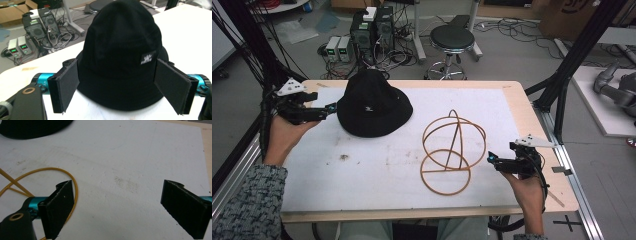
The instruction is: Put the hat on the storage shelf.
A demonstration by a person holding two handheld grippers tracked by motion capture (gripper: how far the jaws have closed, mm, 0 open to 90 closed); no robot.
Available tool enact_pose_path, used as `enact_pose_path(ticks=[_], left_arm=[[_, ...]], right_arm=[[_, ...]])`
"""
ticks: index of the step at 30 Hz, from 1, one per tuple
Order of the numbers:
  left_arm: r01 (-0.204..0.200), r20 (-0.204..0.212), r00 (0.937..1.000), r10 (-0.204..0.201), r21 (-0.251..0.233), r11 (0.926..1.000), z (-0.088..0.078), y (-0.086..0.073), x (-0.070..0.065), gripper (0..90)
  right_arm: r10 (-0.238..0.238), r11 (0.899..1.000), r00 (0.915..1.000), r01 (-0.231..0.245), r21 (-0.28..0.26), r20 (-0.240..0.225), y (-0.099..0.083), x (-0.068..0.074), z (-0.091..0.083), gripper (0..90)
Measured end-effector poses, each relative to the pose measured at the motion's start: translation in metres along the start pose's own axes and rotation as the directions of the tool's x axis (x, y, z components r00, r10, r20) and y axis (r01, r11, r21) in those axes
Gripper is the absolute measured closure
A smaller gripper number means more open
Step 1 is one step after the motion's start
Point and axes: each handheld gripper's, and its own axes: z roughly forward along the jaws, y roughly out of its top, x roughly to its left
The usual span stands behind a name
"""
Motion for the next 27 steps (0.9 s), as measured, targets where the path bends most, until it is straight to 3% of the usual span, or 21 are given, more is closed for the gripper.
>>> enact_pose_path(ticks=[12, 16, 19, 25, 27], left_arm=[[-0.045, 0.024, 0.9987, 0.045, 0.023, 0.9987, 0.042, 0.046, -0.008, 20.7], [-0.052, 0.027, 0.9983, 0.052, 0.01, 0.9986, 0.053, 0.058, -0.009, 20.7], [-0.047, 0.033, 0.9984, 0.047, -0.011, 0.9989, 0.061, 0.063, -0.01, 20.8], [-0.019, 0.023, 0.9996, 0.019, -0.013, 0.9997, 0.084, 0.067, -0.013, 20.8], [-0.009, 0.036, 0.9993, 0.009, -0.011, 0.9999, 0.091, 0.068, -0.014, 20.8]], right_arm=[[0.007, 1.0, 1.0, -0.007, -0.001, 0.001, -0.007, -0.001, -0.005, 11.3], [0.0, 1.0, 1.0, 0.0, 0.006, -0.004, -0.01, 0.001, -0.005, 11.3], [0.0, 1.0, 1.0, 0.0, 0.01, -0.004, -0.011, 0.002, -0.004, 11.3], [-0.004, 1.0, 0.9999, 0.004, 0.019, -0.01, -0.014, 0.004, -0.003, 11.3], [-0.008, 1.0, 0.9999, 0.008, 0.022, -0.01, -0.014, 0.004, -0.002, 11.3]])
